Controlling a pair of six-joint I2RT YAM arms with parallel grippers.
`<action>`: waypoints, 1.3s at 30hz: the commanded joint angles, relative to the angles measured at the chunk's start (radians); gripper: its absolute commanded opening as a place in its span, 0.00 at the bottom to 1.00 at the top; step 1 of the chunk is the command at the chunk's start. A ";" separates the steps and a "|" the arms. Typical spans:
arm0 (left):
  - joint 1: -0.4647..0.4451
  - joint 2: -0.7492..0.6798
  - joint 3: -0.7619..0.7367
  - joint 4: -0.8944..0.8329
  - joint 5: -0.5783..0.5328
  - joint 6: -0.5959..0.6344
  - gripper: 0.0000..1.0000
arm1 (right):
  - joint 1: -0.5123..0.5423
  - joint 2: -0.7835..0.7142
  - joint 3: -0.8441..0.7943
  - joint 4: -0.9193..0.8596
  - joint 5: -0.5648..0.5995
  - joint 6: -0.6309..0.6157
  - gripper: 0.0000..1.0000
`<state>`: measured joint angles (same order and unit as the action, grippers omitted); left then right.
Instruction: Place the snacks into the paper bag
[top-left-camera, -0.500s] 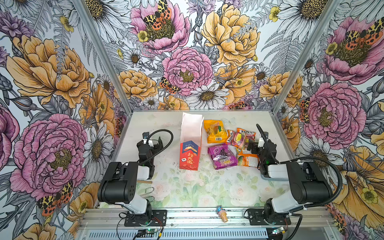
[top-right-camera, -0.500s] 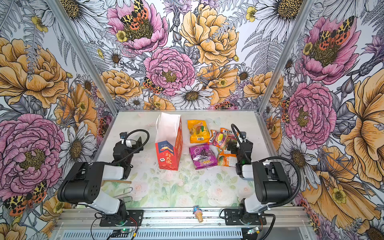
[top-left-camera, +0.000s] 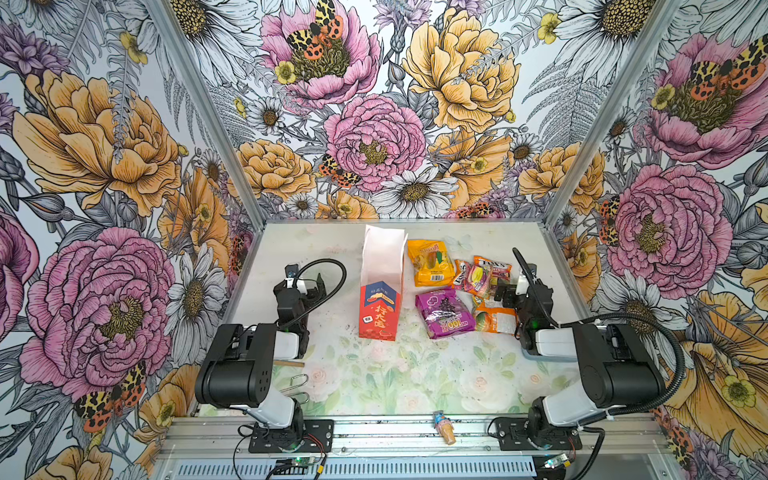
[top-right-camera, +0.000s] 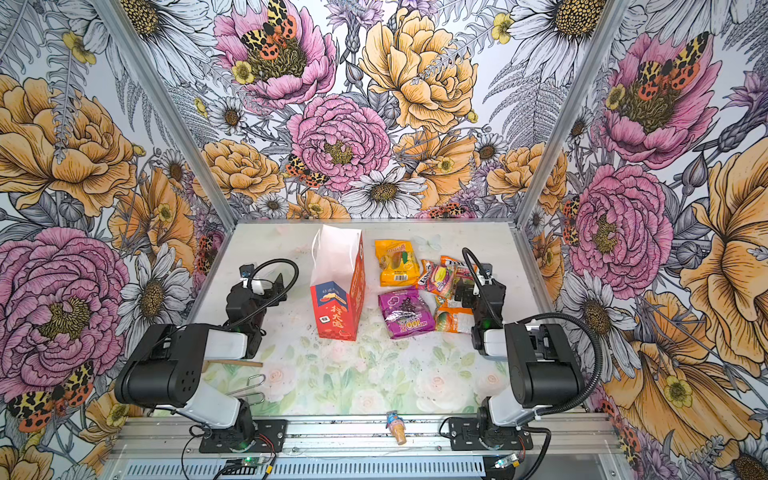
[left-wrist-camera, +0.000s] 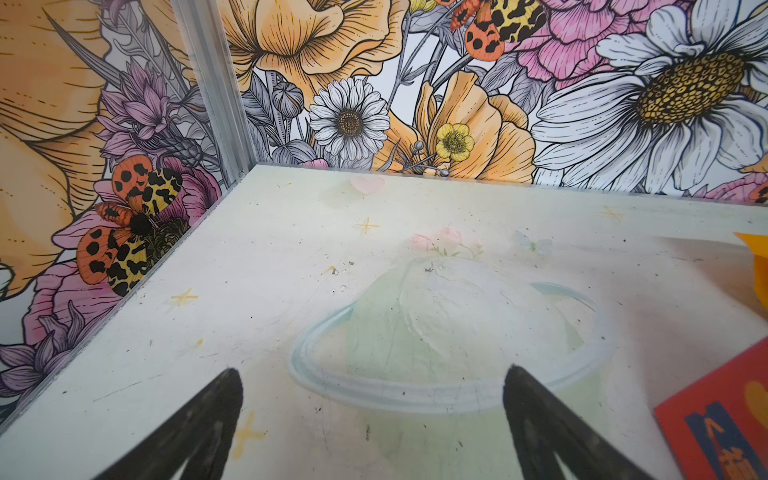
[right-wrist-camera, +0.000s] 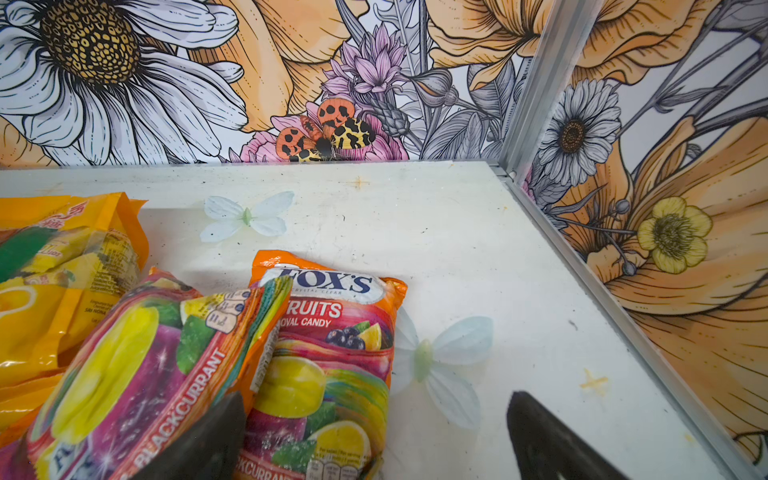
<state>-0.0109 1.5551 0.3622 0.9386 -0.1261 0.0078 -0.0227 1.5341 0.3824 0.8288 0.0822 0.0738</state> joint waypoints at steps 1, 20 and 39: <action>-0.003 -0.004 0.013 0.008 -0.009 0.012 0.99 | 0.008 0.004 0.013 0.030 0.011 0.001 1.00; -0.003 -0.003 0.013 0.009 -0.010 0.011 0.99 | 0.007 0.002 0.014 0.030 0.011 0.000 1.00; 0.032 -0.135 -0.028 -0.027 0.003 -0.029 0.99 | 0.025 -0.019 -0.032 0.102 0.016 -0.023 1.00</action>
<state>0.0116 1.4799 0.3500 0.9237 -0.1253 -0.0040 -0.0048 1.5337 0.3450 0.9016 0.0822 0.0593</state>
